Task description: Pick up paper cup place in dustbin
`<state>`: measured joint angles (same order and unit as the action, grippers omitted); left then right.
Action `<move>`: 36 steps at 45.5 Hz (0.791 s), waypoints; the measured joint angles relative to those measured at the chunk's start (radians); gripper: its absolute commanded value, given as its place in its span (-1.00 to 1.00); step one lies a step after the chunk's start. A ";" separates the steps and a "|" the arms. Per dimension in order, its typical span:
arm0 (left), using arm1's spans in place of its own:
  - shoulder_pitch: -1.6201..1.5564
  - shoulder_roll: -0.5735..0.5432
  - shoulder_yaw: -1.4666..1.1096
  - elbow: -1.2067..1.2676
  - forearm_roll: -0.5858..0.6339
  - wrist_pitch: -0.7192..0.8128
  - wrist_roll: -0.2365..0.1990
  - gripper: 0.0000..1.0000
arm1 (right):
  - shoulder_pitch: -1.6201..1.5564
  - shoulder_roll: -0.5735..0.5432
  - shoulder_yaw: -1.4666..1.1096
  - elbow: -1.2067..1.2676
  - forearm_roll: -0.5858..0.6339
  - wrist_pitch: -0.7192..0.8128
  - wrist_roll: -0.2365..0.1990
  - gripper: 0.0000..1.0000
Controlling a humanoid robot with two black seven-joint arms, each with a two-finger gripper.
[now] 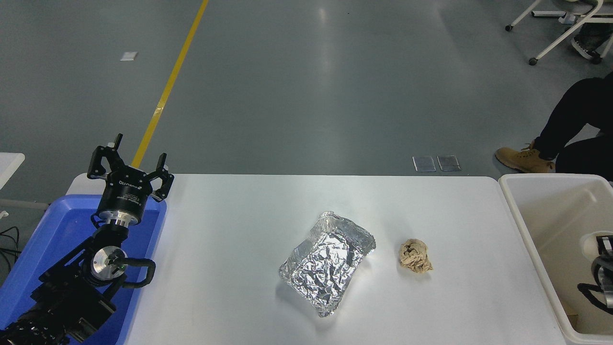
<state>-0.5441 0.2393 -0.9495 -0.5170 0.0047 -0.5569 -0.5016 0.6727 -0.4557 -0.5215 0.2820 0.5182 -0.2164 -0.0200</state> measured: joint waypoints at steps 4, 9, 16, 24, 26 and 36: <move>0.000 0.000 0.000 0.000 0.000 0.000 0.000 0.96 | -0.007 0.012 0.002 0.000 -0.001 -0.002 0.000 0.38; 0.000 0.000 0.000 0.000 0.000 0.000 0.000 0.96 | -0.013 0.022 0.004 0.000 -0.001 -0.024 0.000 1.00; 0.000 0.000 0.000 0.000 0.000 0.000 0.000 0.96 | -0.015 0.029 0.005 0.000 -0.001 -0.061 0.001 1.00; 0.000 0.000 0.000 0.000 0.000 0.000 0.000 0.96 | -0.010 0.033 0.006 0.001 -0.001 -0.080 0.001 1.00; 0.000 0.000 0.000 0.000 0.000 0.000 0.000 0.96 | -0.008 0.033 0.006 0.001 -0.001 -0.083 0.001 1.00; 0.000 0.000 0.000 0.000 0.000 0.000 0.000 0.96 | 0.046 0.026 -0.001 0.014 -0.003 -0.086 0.002 1.00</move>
<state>-0.5437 0.2393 -0.9495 -0.5171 0.0047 -0.5568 -0.5016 0.7187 -0.4292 -0.5227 0.2963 0.5155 -0.3025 -0.0184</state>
